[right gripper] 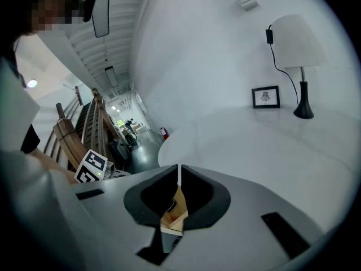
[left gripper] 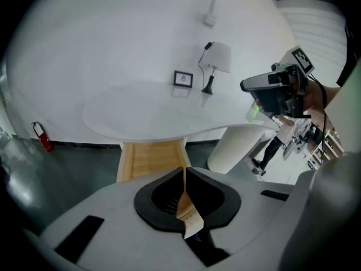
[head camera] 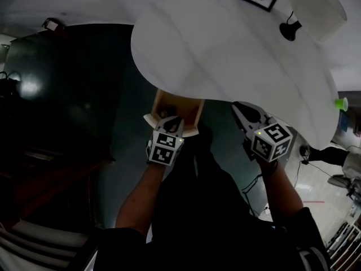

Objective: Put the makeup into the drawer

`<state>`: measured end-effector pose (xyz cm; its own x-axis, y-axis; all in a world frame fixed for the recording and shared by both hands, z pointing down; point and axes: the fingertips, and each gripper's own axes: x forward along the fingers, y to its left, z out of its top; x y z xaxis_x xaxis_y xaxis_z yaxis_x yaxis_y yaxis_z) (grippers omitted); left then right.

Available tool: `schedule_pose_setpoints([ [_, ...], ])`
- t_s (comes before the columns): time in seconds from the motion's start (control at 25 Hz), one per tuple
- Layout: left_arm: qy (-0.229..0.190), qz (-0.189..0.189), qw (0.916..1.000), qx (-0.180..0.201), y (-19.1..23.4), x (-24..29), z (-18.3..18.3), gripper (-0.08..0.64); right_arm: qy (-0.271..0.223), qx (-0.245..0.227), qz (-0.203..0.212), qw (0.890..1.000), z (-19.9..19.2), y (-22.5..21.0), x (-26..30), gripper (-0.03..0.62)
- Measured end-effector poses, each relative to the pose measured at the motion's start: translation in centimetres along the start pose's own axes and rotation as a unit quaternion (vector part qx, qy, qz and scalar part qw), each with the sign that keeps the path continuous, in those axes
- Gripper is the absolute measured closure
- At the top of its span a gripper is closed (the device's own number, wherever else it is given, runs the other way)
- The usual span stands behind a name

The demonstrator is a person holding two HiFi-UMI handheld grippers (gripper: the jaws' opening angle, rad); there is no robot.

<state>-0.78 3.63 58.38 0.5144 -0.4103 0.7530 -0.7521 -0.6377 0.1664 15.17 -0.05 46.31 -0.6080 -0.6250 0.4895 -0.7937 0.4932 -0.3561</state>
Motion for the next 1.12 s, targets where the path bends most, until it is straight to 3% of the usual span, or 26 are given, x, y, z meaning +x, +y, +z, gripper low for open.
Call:
schedule_pose_setpoints([
  [0.56,-0.106,0.003,0.9943,-0.016,-1.1,-7.3,8.5,0.548,-0.035,-0.013,0.028,0.999,4.4,2.5,-1.9,0.566],
  [0.8,-0.154,0.006,0.9879,-0.014,-1.5,-10.2,12.9,0.548,-0.025,-0.047,0.053,0.997,5.4,4.0,-2.2,0.566],
  [1.12,-0.218,0.031,0.9753,-0.012,-0.1,-16.1,17.3,0.548,-0.074,-0.071,0.076,0.992,10.6,7.0,-3.6,0.575],
])
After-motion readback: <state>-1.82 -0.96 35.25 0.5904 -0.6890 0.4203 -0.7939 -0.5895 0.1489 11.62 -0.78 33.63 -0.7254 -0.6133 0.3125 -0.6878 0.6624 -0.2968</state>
